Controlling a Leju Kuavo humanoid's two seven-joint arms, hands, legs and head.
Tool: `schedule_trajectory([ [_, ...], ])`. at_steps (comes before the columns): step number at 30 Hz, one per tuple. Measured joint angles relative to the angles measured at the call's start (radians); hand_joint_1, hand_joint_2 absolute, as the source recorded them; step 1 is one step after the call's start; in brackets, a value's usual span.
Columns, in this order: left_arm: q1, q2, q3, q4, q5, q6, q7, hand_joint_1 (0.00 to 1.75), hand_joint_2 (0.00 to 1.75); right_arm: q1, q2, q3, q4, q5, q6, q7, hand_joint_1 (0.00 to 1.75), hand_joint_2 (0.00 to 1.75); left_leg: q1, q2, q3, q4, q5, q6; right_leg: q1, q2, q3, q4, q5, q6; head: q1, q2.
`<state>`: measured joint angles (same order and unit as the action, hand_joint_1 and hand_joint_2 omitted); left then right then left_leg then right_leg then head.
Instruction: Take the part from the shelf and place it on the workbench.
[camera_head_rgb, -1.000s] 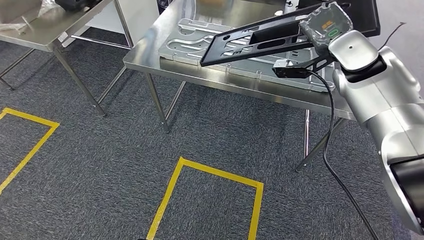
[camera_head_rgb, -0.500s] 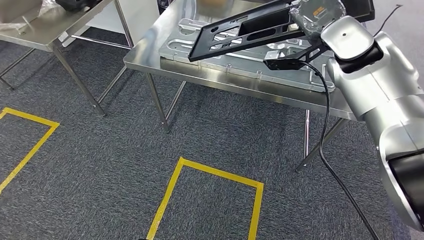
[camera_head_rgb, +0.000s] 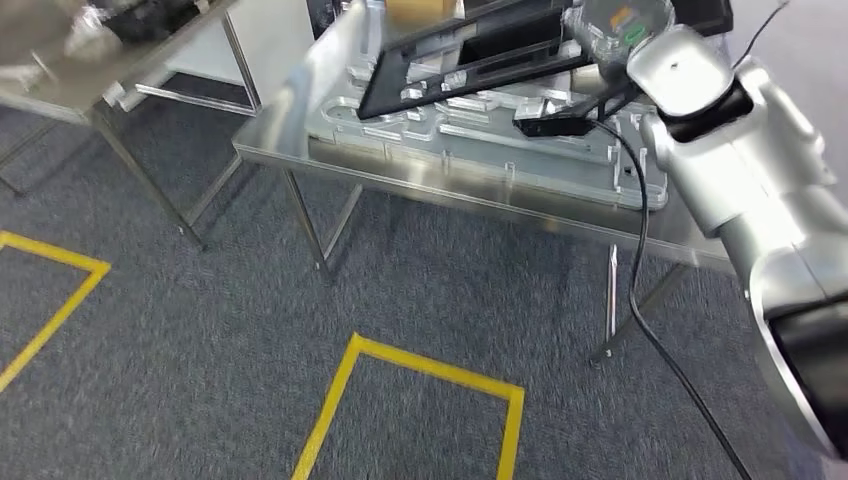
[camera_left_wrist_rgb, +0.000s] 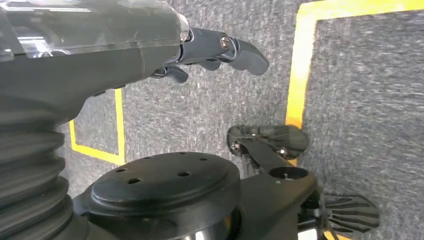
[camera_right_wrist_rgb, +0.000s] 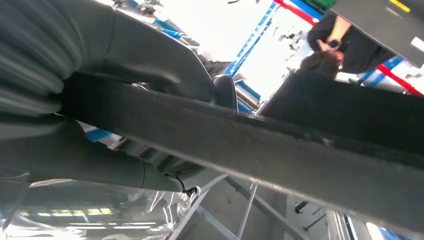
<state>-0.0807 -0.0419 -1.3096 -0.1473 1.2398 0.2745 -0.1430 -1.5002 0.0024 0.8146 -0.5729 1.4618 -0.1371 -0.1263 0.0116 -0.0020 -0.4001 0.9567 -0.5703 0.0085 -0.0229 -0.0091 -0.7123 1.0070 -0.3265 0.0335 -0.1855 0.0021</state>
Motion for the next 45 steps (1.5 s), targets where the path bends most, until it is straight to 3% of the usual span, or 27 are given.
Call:
schedule_trajectory([
  [3,-0.006,0.0,-0.003,0.0,0.0,-0.001,0.001,0.0,1.75,-0.006,-0.002,0.001,0.0,0.0,-0.003,0.002,1.75,1.75,0.003,0.003,-0.01,0.051,0.023,-0.02,0.003,0.008,0.024,-0.001,-0.033,-0.032,-0.002,0.0],
  [5,-0.009,0.0,-0.008,0.0,0.0,-0.001,0.001,0.0,1.75,-0.005,-0.004,0.001,0.002,0.001,-0.005,0.005,1.75,1.75,0.006,0.002,-0.088,0.175,0.049,-0.027,0.0,0.01,0.056,-0.014,-0.052,-0.046,-0.003,0.0],
  [6,-0.009,0.0,-0.011,0.0,0.0,-0.001,0.002,0.0,1.75,0.0,-0.004,0.001,0.004,0.001,-0.006,0.006,1.75,1.75,0.007,0.002,-0.14,0.242,0.039,-0.03,0.001,0.012,0.074,-0.021,-0.064,-0.05,-0.003,0.0],
  [8,-0.008,0.0,-0.014,0.0,0.0,-0.002,0.001,0.0,1.75,0.016,-0.004,0.002,0.008,0.001,-0.01,0.007,1.75,1.75,0.007,0.002,-0.225,0.316,-0.04,-0.033,0.002,0.018,0.116,-0.032,-0.09,-0.052,-0.003,0.0],
  [10,-0.008,0.0,-0.015,0.0,0.001,-0.003,0.0,0.0,1.75,0.028,-0.004,0.004,0.012,0.001,-0.011,0.007,1.75,1.75,0.006,0.001,-0.271,0.291,-0.108,-0.03,0.003,0.021,0.162,-0.037,-0.122,-0.051,-0.003,0.0],
  [11,-0.008,0.001,-0.016,0.0,0.001,-0.004,0.0,0.0,1.75,0.032,-0.004,0.006,0.014,0.001,-0.012,0.007,1.75,1.75,0.004,0.001,-0.28,0.248,-0.096,-0.026,0.004,0.021,0.185,-0.038,-0.139,-0.05,-0.003,0.0],
  [12,-0.007,0.001,-0.016,0.0,0.002,-0.004,0.0,0.0,1.75,0.035,-0.004,0.008,0.017,0.0,-0.014,0.007,1.75,1.75,0.002,0.001,-0.285,0.187,-0.028,-0.017,0.005,0.022,0.205,-0.039,-0.157,-0.049,-0.003,0.0],
  [14,-0.003,0.003,-0.016,0.001,0.004,-0.004,0.0,0.0,1.75,0.042,-0.004,0.012,0.026,-0.002,-0.022,0.008,1.75,1.75,-0.009,-0.001,-0.287,0.077,0.157,0.0,0.009,0.026,0.239,-0.037,-0.191,-0.041,-0.003,0.0],
  [15,-0.004,0.004,-0.016,0.001,0.005,-0.004,0.0,0.0,1.75,0.045,-0.003,0.015,0.03,-0.004,-0.027,0.008,1.75,1.75,-0.014,-0.002,-0.285,0.047,0.221,0.007,0.011,0.029,0.252,-0.038,-0.204,-0.034,-0.003,0.0],
  [16,-0.006,0.005,-0.016,0.001,0.006,-0.003,0.0,0.0,1.75,0.045,-0.003,0.017,0.032,-0.006,-0.031,0.007,1.75,1.75,-0.018,-0.002,-0.281,0.038,0.238,0.011,0.011,0.031,0.261,-0.034,-0.212,-0.027,-0.003,0.0],
  [18,-0.01,0.003,-0.016,0.001,0.007,0.002,0.001,0.0,1.75,0.04,-0.003,0.018,0.033,-0.011,-0.039,0.004,1.75,1.75,-0.018,0.0,-0.261,0.036,0.224,0.021,0.008,0.029,0.252,-0.001,-0.204,-0.015,-0.003,0.0],
  [20,-0.012,0.001,-0.015,0.001,0.013,0.007,0.003,0.0,1.75,0.034,-0.006,0.018,0.037,-0.02,-0.052,0.002,1.75,1.75,-0.013,0.001,-0.238,0.024,0.212,0.03,0.007,0.025,0.19,0.097,-0.189,-0.006,-0.003,0.0],
  [21,-0.011,0.0,-0.015,0.001,0.016,0.009,0.003,0.0,1.75,0.035,-0.008,0.018,0.041,-0.024,-0.059,0.0,1.75,1.75,-0.011,0.001,-0.226,0.019,0.203,0.032,0.006,0.022,0.146,0.159,-0.199,-0.002,-0.003,0.0],
  [23,-0.01,-0.001,-0.015,0.001,0.02,0.009,0.003,0.0,1.75,0.049,-0.014,0.018,0.048,-0.03,-0.069,-0.004,1.75,1.75,-0.01,-0.001,-0.2,0.016,0.18,0.034,0.005,0.021,0.061,0.247,-0.258,0.003,-0.003,0.0],
  [25,-0.008,-0.002,-0.015,0.001,0.02,0.009,0.003,0.0,1.75,0.071,-0.02,0.018,0.057,-0.034,-0.074,-0.009,1.75,1.75,-0.009,-0.008,-0.17,0.016,0.155,0.033,0.003,0.02,0.014,0.244,-0.3,0.006,-0.003,0.0],
  [26,-0.007,-0.002,-0.015,0.001,0.021,0.01,0.002,0.0,1.75,0.079,-0.024,0.018,0.061,-0.038,-0.075,-0.011,1.75,1.75,-0.009,-0.012,-0.155,0.017,0.142,0.031,0.002,0.019,0.005,0.205,-0.28,0.005,-0.003,0.0],
  [27,-0.005,-0.002,-0.015,0.001,0.022,0.011,0.001,0.0,1.75,0.086,-0.027,0.018,0.065,-0.046,-0.078,-0.013,1.75,1.75,-0.009,-0.015,-0.142,0.018,0.129,0.029,0.003,0.017,0.004,0.145,-0.222,0.002,-0.003,0.0],
  [29,-0.003,-0.003,-0.015,0.001,0.026,0.015,-0.002,0.0,1.75,0.098,-0.035,0.018,0.073,-0.076,-0.09,-0.024,1.75,1.75,-0.011,-0.019,-0.125,0.025,0.104,0.022,0.009,0.012,0.009,0.027,-0.073,-0.01,-0.003,0.0],
  [30,-0.002,-0.003,-0.015,0.001,0.03,0.017,-0.004,0.0,1.75,0.106,-0.037,0.017,0.075,-0.092,-0.095,-0.034,1.75,1.75,-0.012,-0.02,-0.121,0.028,0.094,0.016,0.013,0.012,0.011,-0.005,-0.023,-0.018,-0.004,0.0],
  [31,-0.002,-0.003,-0.015,0.001,0.034,0.019,-0.006,0.0,1.75,0.114,-0.037,0.017,0.076,-0.107,-0.099,-0.046,1.75,1.75,-0.012,-0.02,-0.116,0.03,0.085,0.009,0.017,0.012,0.012,-0.015,-0.006,-0.025,-0.004,0.0],
  [33,-0.005,-0.003,-0.015,0.001,0.038,0.02,-0.012,0.0,1.75,0.129,-0.037,0.017,0.071,-0.129,-0.102,-0.069,1.75,1.75,-0.01,-0.019,-0.11,0.033,0.073,-0.004,0.018,0.014,0.021,-0.015,-0.015,-0.039,-0.004,0.0],
  [35,-0.01,-0.002,-0.015,0.001,0.038,0.02,-0.021,0.0,1.75,0.142,-0.037,0.017,0.06,-0.159,-0.097,-0.081,1.75,1.75,-0.008,-0.014,-0.132,0.086,0.052,-0.014,0.013,0.015,0.037,-0.021,-0.024,-0.05,-0.004,0.0],
  [39,-0.012,-0.002,-0.014,0.001,0.041,0.016,-0.042,0.0,1.75,0.166,-0.038,0.007,0.042,-0.251,-0.048,-0.098,1.75,1.75,-0.002,-0.008,-0.257,0.308,-0.039,-0.028,0.01,0.02,0.063,-0.024,-0.044,-0.057,-0.004,0.0],
  [40,-0.011,-0.001,-0.014,0.001,0.045,0.016,-0.046,0.0,1.75,0.17,-0.04,0.002,0.041,-0.269,-0.033,-0.102,1.75,1.75,-0.001,-0.007,-0.268,0.311,-0.028,-0.03,0.01,0.02,0.07,-0.023,-0.05,-0.055,-0.004,0.0],
  [41,-0.01,-0.001,-0.014,0.001,0.049,0.016,-0.049,0.0,1.75,0.17,-0.044,-0.004,0.04,-0.283,-0.021,-0.104,1.75,1.75,0.0,-0.006,-0.265,0.277,0.009,-0.031,0.01,0.021,0.077,-0.022,-0.055,-0.053,-0.004,0.0],
  [43,-0.007,0.0,-0.013,0.001,0.056,0.015,-0.052,0.0,1.75,0.158,-0.052,-0.017,0.032,-0.3,-0.006,-0.106,1.75,1.75,0.001,-0.005,-0.235,0.151,0.11,-0.03,0.01,0.021,0.084,-0.02,-0.063,-0.048,-0.004,0.0],
  [45,-0.006,0.0,-0.013,0.001,0.056,0.012,-0.055,0.0,1.75,0.131,-0.061,-0.03,0.025,-0.309,0.001,-0.107,1.75,1.75,-0.003,-0.005,-0.214,0.059,0.156,-0.021,0.011,0.024,0.081,-0.018,-0.065,-0.04,-0.004,0.0],
])
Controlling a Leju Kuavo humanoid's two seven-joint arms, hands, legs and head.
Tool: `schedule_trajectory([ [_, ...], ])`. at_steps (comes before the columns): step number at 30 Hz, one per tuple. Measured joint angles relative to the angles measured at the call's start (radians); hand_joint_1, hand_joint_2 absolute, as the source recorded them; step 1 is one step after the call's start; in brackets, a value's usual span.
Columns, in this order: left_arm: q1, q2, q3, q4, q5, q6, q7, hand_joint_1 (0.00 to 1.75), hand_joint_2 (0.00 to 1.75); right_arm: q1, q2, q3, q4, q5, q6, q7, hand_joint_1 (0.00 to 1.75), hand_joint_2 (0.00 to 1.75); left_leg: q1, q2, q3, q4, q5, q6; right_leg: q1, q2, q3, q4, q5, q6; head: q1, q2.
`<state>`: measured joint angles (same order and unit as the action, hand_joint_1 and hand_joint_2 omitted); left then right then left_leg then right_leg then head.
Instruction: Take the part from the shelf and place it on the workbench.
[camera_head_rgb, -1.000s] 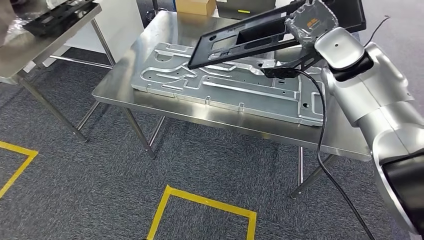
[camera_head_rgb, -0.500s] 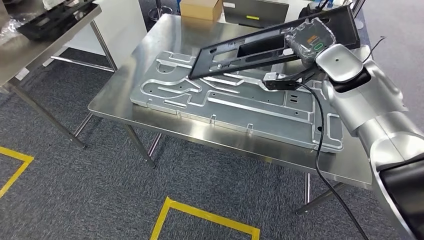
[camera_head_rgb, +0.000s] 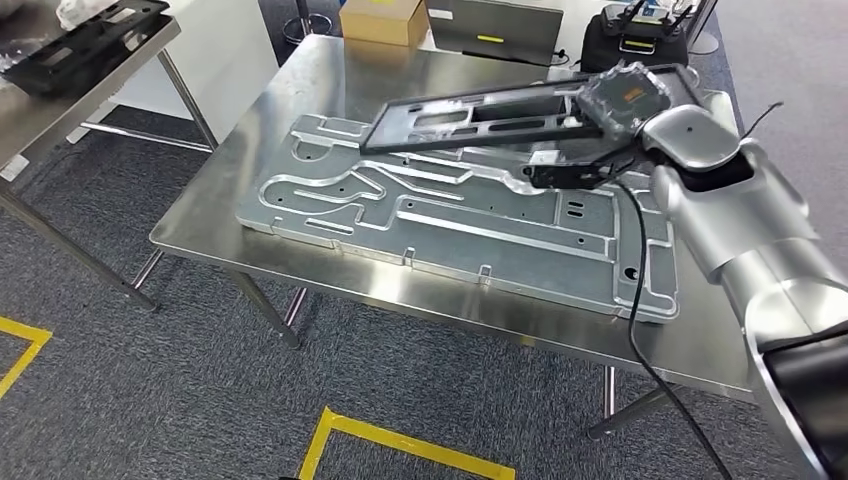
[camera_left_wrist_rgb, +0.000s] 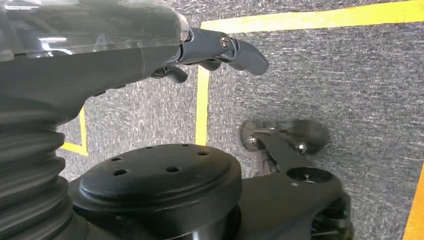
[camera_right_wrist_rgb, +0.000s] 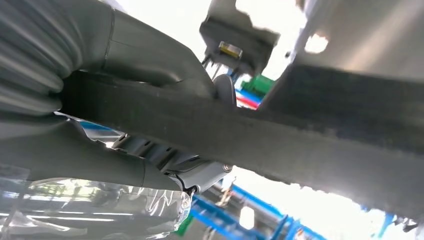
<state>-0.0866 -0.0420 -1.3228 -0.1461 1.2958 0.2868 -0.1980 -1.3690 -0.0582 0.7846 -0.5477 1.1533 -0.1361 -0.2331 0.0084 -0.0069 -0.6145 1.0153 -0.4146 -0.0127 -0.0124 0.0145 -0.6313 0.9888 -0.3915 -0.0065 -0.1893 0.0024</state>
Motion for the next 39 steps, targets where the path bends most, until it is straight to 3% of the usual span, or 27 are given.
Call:
schedule_trajectory([
  [3,0.0,0.0,0.0,0.0,-0.001,-0.003,-0.005,0.0,1.75,-0.03,-0.014,-0.01,-0.01,-0.011,0.003,-0.005,1.75,1.75,-0.002,-0.002,0.007,-0.021,0.001,0.014,0.004,0.001,-0.004,0.006,-0.005,0.004,0.001,0.0],
  [5,-0.001,0.0,0.0,0.0,-0.001,-0.004,-0.007,0.0,1.75,-0.035,-0.021,-0.014,-0.018,-0.02,0.003,-0.009,1.75,1.75,-0.004,-0.004,0.008,-0.021,0.0,0.017,0.004,-0.001,-0.002,0.006,-0.006,0.0,0.002,0.0],
  [8,-0.006,0.0,0.0,0.0,-0.001,-0.004,-0.013,0.0,1.75,-0.038,-0.023,-0.015,-0.029,-0.034,0.004,-0.016,1.75,1.75,-0.007,-0.005,0.008,-0.019,0.0,0.022,0.001,-0.002,0.0,0.003,-0.005,0.003,0.002,0.0],
  [15,-0.009,0.0,0.0,0.0,0.002,-0.004,-0.027,0.0,1.75,0.008,-0.033,-0.009,-0.051,-0.066,-0.009,-0.028,1.75,1.75,-0.01,-0.006,0.008,-0.017,0.0,0.031,-0.002,-0.002,0.003,-0.003,0.0,0.016,0.002,0.0],
  [20,-0.01,0.001,0.0,0.0,0.002,-0.004,-0.027,0.0,1.75,0.062,-0.039,0.006,-0.055,-0.069,-0.028,-0.028,1.75,1.75,-0.011,-0.005,0.007,-0.016,0.001,0.032,-0.002,-0.002,0.003,-0.003,0.002,0.025,0.002,0.0],
  [30,-0.011,0.005,-0.001,0.0,-0.002,-0.003,-0.022,0.0,1.75,0.176,-0.047,0.024,-0.096,-0.084,-0.111,-0.002,1.75,1.75,-0.009,-0.004,0.008,-0.016,0.001,0.032,-0.001,-0.002,0.002,0.001,0.001,0.026,0.002,0.0],
  [39,-0.011,0.005,-0.001,0.0,0.002,0.01,-0.023,0.0,1.75,0.245,-0.041,0.044,-0.108,-0.12,-0.13,-0.006,1.75,1.75,-0.009,-0.004,0.008,-0.016,0.002,0.031,-0.001,-0.002,0.001,0.002,0.001,0.026,0.002,0.0],
])
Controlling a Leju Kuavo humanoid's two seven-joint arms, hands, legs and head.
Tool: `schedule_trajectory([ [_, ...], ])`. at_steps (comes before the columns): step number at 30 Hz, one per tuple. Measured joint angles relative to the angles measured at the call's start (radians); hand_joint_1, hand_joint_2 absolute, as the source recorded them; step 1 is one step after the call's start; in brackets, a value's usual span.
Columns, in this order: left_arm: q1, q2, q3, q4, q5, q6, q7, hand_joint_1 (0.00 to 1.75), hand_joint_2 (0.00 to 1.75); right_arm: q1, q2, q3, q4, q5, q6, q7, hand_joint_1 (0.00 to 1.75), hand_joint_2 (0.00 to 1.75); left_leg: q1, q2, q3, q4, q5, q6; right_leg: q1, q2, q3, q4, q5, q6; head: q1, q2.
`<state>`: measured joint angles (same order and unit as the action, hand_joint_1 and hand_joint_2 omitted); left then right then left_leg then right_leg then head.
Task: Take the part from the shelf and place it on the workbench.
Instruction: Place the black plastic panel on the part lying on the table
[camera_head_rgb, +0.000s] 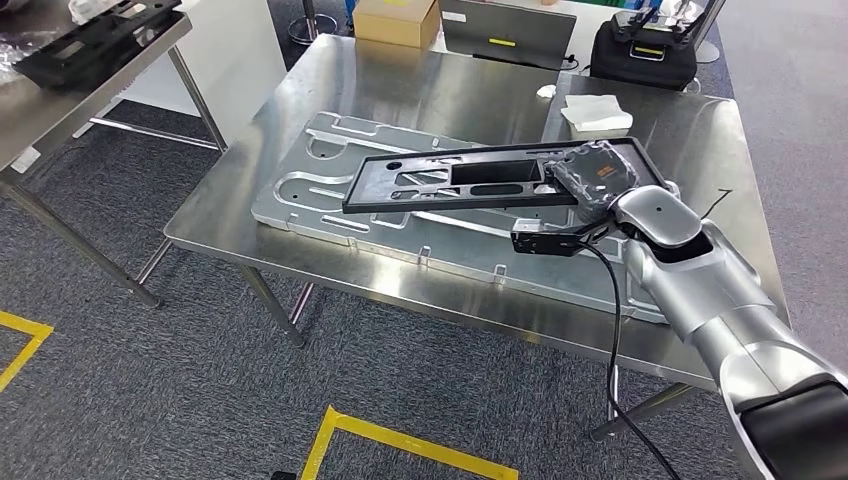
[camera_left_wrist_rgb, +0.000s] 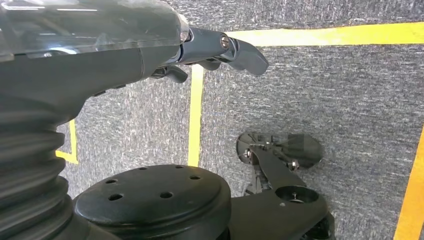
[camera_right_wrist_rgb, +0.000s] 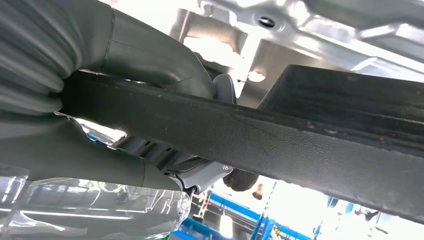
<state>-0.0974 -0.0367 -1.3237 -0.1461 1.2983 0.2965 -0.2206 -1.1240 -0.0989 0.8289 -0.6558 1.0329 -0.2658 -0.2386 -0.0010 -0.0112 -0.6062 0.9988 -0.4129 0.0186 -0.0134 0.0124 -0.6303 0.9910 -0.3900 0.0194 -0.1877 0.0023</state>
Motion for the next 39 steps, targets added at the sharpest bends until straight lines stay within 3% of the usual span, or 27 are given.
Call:
schedule_trajectory([
  [18,0.001,0.008,0.001,0.0,0.031,-0.031,-0.103,0.0,1.75,0.137,-0.024,0.019,-0.073,-0.001,-0.06,-0.016,1.75,1.75,0.0,0.001,0.0,0.0,0.0,0.0,0.0,0.0,0.0,0.0,0.0,0.0,0.0,0.0],
  [25,0.001,0.01,0.003,0.0,0.03,0.093,-0.179,0.0,1.75,0.181,-0.072,0.034,-0.197,0.001,-0.056,-0.019,1.75,1.75,0.0,0.001,0.0,0.0,0.0,0.0,0.0,0.0,0.0,0.0,0.0,0.0,0.0,0.0],
  [39,0.01,0.011,0.027,0.0,0.036,0.04,-0.201,0.0,1.75,0.219,-0.128,0.03,-0.305,0.006,-0.06,0.03,1.75,1.75,0.0,0.0,0.0,0.0,0.0,0.0,0.0,0.0,0.0,0.0,0.0,0.0,0.0,0.0],
])
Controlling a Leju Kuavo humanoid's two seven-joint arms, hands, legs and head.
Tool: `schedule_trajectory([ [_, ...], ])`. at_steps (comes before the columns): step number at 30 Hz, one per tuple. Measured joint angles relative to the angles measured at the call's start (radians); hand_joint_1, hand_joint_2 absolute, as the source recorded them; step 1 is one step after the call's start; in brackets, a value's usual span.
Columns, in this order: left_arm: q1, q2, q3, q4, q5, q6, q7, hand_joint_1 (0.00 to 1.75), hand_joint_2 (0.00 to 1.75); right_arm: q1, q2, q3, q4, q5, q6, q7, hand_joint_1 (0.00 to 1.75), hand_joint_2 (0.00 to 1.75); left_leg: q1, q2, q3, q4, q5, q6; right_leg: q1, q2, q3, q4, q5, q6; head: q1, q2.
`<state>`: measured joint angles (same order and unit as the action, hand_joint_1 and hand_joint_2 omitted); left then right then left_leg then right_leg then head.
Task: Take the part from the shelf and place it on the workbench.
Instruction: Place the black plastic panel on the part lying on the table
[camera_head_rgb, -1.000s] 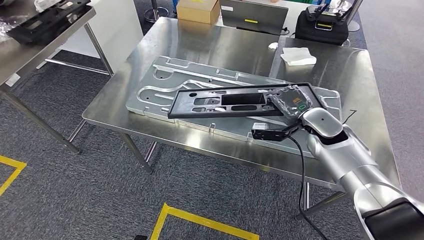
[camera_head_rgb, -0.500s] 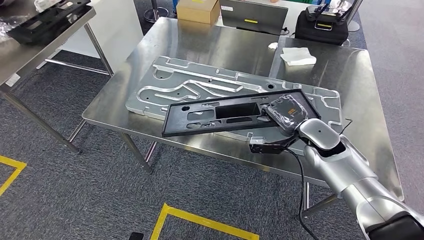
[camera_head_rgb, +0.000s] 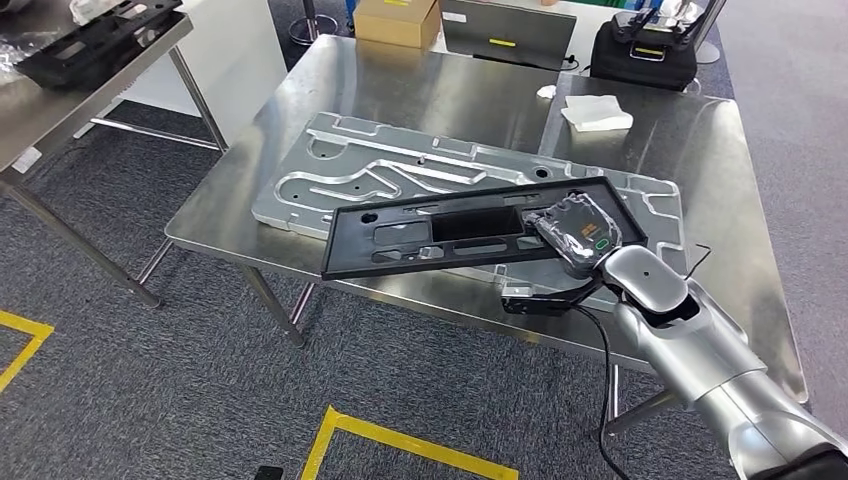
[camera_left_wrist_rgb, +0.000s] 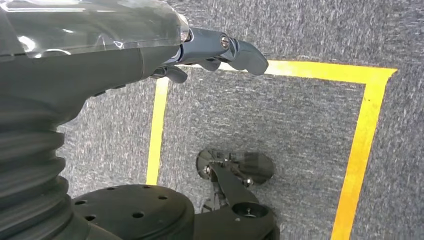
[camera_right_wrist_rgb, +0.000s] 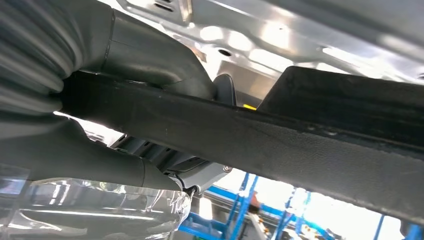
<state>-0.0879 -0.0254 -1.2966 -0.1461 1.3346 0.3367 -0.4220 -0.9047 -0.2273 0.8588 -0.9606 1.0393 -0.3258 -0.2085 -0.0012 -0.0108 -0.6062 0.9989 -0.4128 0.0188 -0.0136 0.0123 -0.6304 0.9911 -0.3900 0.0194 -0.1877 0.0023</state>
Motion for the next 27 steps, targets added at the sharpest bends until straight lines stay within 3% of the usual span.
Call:
schedule_trajectory([
  [12,0.001,0.008,-0.005,0.0,-0.023,-0.059,0.08,0.0,1.75,-0.017,-0.005,-0.012,0.077,-0.004,-0.017,-0.019,1.75,1.75,0.0,0.0,-0.001,0.0,0.0,0.0,0.0,0.0,0.0,0.0,0.0,0.0,0.0,0.0],
  [17,0.001,0.015,-0.016,0.0,-0.042,-0.078,0.101,0.0,1.75,-0.023,-0.003,-0.013,0.091,-0.006,-0.019,-0.019,1.75,1.75,-0.003,-0.001,0.008,-0.013,-0.011,0.026,-0.007,-0.001,0.003,0.013,0.011,0.019,0.0,0.0],
  [19,0.002,0.015,-0.021,0.0,-0.044,-0.081,0.107,0.0,1.75,-0.029,-0.003,-0.014,0.097,-0.006,-0.019,-0.018,1.75,1.75,0.001,-0.002,0.028,-0.022,-0.019,0.035,-0.008,-0.002,-0.017,0.062,-0.01,0.024,0.0,0.0],
  [22,0.004,0.017,-0.029,0.0,-0.044,-0.083,0.117,0.0,1.75,-0.043,0.0,-0.014,0.104,-0.006,-0.021,-0.014,1.75,1.75,0.002,0.0,0.044,-0.02,-0.029,0.036,-0.011,-0.004,-0.115,0.24,-0.094,0.031,0.0,0.0],
  [23,0.004,0.017,-0.031,0.0,-0.044,-0.083,0.121,0.0,1.75,-0.045,0.001,-0.013,0.108,-0.007,-0.021,-0.012,1.75,1.75,0.003,0.001,0.049,-0.019,-0.034,0.033,-0.013,-0.005,-0.143,0.285,-0.108,0.033,0.0,0.0],
  [24,0.006,0.018,-0.032,0.0,-0.044,-0.082,0.124,0.0,1.75,-0.046,0.002,-0.014,0.112,-0.007,-0.022,-0.008,1.75,1.75,0.004,0.001,0.056,-0.017,-0.04,0.029,-0.015,-0.005,-0.154,0.294,-0.1,0.035,0.0,0.0],
  [25,0.008,0.018,-0.033,0.0,-0.044,-0.081,0.127,0.0,1.75,-0.048,0.003,-0.014,0.118,-0.008,-0.023,-0.005,1.75,1.75,0.007,0.001,0.065,-0.014,-0.048,0.024,-0.018,-0.007,-0.145,0.265,-0.074,0.037,0.0,0.0],
  [27,0.012,0.018,-0.035,0.0,-0.044,-0.078,0.13,0.0,1.75,-0.053,0.009,-0.014,0.131,-0.008,-0.026,0.004,1.75,1.75,0.013,0.001,0.084,-0.005,-0.072,0.008,-0.024,-0.011,-0.091,0.136,0.004,0.04,0.0,0.0],
])
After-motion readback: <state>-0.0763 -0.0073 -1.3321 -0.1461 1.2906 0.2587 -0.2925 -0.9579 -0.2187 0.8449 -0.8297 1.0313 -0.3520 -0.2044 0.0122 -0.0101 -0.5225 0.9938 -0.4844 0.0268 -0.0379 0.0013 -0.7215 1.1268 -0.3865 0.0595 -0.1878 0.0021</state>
